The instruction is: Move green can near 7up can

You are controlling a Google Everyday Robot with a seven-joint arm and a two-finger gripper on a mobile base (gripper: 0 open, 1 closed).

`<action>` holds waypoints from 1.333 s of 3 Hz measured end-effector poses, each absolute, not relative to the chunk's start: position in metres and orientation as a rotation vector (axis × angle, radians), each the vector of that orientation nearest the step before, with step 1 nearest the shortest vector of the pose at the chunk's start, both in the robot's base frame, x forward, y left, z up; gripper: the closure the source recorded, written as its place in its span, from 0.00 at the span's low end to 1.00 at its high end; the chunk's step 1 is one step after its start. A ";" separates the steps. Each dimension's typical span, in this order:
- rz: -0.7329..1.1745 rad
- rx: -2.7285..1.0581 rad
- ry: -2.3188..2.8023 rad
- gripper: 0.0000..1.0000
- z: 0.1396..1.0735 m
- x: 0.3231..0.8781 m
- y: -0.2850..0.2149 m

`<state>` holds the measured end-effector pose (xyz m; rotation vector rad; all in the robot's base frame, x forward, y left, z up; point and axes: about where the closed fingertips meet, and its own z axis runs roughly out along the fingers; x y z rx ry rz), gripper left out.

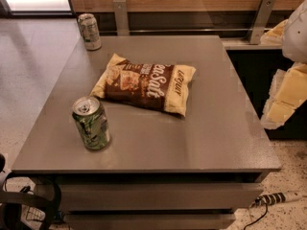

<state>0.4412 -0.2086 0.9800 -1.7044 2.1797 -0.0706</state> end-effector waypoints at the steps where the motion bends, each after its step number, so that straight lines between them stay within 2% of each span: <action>1: 0.078 -1.681 2.099 0.00 0.967 0.446 -0.190; 4: 0.686 -1.588 1.616 0.00 0.946 0.422 -0.063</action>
Offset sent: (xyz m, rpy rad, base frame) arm -0.0097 0.1292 -0.0316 0.7288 0.0604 0.2316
